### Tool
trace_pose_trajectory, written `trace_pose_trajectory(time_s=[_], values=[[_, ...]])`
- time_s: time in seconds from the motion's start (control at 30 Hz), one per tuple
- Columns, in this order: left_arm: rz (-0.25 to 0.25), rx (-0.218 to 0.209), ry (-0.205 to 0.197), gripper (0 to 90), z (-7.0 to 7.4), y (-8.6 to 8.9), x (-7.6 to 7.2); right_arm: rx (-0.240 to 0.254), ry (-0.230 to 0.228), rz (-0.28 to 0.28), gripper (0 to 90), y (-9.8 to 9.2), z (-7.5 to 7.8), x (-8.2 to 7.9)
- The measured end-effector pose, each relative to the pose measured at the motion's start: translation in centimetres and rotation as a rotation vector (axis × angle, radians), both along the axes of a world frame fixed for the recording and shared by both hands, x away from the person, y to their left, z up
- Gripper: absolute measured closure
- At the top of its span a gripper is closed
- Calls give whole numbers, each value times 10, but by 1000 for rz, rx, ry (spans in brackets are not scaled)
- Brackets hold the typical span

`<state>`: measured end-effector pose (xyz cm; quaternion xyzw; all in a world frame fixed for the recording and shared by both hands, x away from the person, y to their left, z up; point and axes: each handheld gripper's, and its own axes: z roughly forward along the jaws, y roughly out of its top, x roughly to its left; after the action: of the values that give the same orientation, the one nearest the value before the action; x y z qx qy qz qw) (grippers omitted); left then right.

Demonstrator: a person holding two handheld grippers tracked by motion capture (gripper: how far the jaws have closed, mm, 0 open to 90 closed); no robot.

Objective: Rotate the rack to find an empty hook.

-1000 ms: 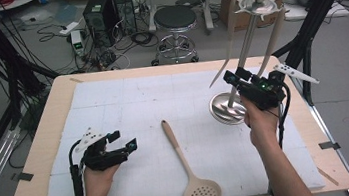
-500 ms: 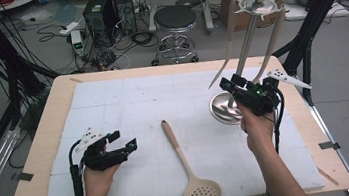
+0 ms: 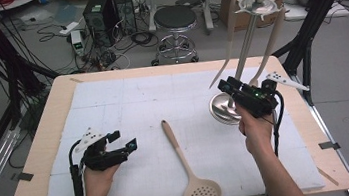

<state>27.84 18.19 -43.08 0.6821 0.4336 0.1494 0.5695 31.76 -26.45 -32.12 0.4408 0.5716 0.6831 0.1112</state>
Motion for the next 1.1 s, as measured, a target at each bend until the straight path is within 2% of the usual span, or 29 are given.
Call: trace_pose_trajectory(time_s=[0.13, 0.27, 0.5, 0.83, 1.1], values=[[1, 2, 0, 221, 0, 0, 0, -23, -5, 10, 439, 2, -1, 1], [2, 3, 0, 221, 0, 0, 0, -40, 11, 2, 415, 4, -2, 2], [2, 3, 0, 221, 0, 0, 0, -34, 16, 7, 417, 6, -2, 2], [0, 3, -2, 221, 0, 0, 0, -63, 39, 33, 485, 14, -5, 1], [-1, 1, -1, 221, 0, 0, 0, -78, 59, 63, 548, 20, -16, -1]])
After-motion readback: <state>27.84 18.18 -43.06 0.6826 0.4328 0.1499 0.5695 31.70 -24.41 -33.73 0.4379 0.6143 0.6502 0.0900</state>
